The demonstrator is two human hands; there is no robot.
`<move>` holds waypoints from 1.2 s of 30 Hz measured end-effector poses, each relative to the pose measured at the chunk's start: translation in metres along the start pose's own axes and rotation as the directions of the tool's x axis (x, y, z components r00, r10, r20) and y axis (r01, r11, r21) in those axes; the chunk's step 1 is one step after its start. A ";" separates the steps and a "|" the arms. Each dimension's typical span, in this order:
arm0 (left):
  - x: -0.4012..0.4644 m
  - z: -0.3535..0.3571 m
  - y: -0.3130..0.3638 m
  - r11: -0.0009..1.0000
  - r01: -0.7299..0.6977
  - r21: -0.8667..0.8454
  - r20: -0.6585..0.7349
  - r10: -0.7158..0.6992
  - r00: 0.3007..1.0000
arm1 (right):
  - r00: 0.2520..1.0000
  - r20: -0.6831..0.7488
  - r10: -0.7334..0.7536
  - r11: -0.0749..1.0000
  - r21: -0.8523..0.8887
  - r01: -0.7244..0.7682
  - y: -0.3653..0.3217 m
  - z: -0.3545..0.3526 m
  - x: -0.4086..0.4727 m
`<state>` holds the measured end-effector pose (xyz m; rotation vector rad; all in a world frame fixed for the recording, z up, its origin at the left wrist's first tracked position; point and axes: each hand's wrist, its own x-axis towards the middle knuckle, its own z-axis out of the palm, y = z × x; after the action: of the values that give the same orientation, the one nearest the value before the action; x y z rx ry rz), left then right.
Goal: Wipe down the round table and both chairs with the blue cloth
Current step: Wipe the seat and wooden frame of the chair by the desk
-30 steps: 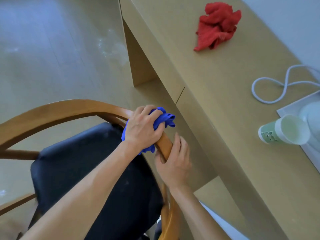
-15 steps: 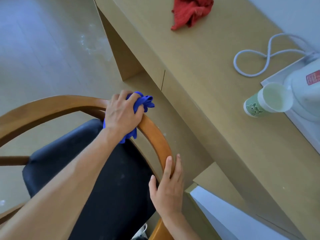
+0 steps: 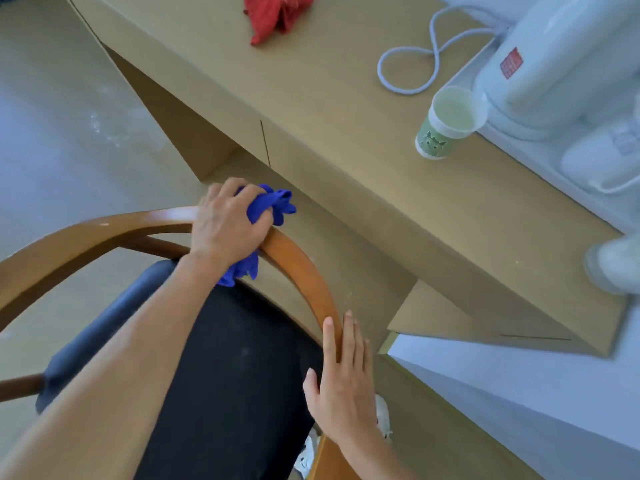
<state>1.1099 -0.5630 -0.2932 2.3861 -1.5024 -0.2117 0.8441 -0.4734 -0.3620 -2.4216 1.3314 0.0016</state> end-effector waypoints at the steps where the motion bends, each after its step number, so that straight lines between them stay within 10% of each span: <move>1: 0.005 -0.001 -0.009 0.997 0.077 -0.026 0.001 -0.077 0.997 | 1.000 -0.001 0.008 1.000 -0.001 -0.008 0.001 0.002 -0.002; 5: -0.013 0.011 0.017 0.991 0.040 0.127 -0.104 -0.027 0.994 | 1.000 -0.001 0.011 1.000 0.005 -0.011 0.000 0.004 0.003; 11: -0.076 0.048 0.087 0.757 -0.629 0.179 0.190 0.600 0.777 | 1.000 0.014 0.022 0.998 0.051 -0.023 0.004 -0.001 0.002; 14: -0.047 0.036 0.058 0.831 -0.530 0.166 0.064 0.528 0.847 | 1.000 0.015 0.009 0.997 0.079 -0.010 0.005 0.000 0.000; 17: -0.005 0.011 0.012 0.993 -0.112 0.049 -0.036 0.114 0.993 | 1.000 -0.013 -0.004 0.996 0.087 0.005 0.007 0.000 -0.001; 20: 0.004 0.003 -0.008 0.989 0.145 0.020 -0.098 -0.142 0.985 | 1.000 -0.020 -0.009 0.995 0.095 0.011 0.005 0.001 -0.001; 24: -0.033 0.025 0.049 0.976 -0.127 0.177 -0.135 0.152 0.979 | 1.000 0.008 -0.003 0.996 0.086 0.003 0.004 -0.001 0.001; 28: -0.080 0.050 0.092 0.778 -0.585 0.227 0.111 0.576 0.810 | 0.999 0.040 0.015 0.995 0.096 -0.019 0.005 -0.006 0.001; 32: -0.067 0.044 0.080 0.728 -0.636 0.257 0.179 0.610 0.772 | 0.999 0.032 0.023 0.993 0.116 -0.027 0.006 -0.011 -0.001; 36: -0.056 0.040 0.077 0.851 -0.447 0.276 0.050 0.452 0.891 | 0.997 0.005 0.071 0.992 0.102 -0.071 0.007 -0.008 -0.032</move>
<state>1.0084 -0.5507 -0.3071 2.1319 -2.1527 0.1419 0.8192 -0.4529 -0.3511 -2.2878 1.3823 -0.0455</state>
